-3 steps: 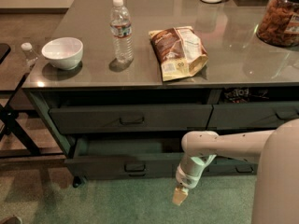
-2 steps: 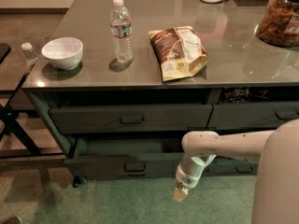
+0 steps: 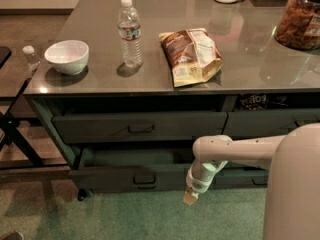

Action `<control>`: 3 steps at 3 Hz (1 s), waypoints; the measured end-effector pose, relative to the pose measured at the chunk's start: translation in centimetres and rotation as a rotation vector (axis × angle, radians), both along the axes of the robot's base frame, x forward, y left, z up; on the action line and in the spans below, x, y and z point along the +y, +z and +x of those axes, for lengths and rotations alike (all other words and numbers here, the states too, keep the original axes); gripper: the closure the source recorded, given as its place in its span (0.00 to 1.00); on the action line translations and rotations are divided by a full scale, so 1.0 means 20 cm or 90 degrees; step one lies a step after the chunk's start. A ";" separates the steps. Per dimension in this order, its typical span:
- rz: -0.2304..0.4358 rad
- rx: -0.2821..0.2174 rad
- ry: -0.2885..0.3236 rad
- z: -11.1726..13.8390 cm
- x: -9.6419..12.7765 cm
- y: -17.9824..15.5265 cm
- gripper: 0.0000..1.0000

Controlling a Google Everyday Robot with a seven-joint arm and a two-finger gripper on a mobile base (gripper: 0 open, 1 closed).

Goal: Close middle drawer

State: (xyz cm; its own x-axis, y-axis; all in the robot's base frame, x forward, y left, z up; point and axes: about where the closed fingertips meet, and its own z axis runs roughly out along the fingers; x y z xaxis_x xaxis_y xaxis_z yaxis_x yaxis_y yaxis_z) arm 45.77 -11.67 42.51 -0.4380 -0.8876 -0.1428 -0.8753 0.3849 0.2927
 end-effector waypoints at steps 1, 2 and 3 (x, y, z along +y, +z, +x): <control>-0.012 -0.038 -0.008 0.12 0.00 0.03 1.00; -0.020 -0.064 -0.006 0.23 0.01 0.05 1.00; -0.024 -0.077 0.000 0.32 0.03 0.04 1.00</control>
Offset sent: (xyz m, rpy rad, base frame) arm 0.0786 0.0034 0.0192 -0.0460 -0.1618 -0.0074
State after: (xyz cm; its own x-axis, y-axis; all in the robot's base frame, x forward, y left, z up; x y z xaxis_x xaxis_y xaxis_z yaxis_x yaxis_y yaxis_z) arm 52.11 -11.16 43.39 -0.4195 -0.8932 -0.1617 -0.9034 0.3934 0.1709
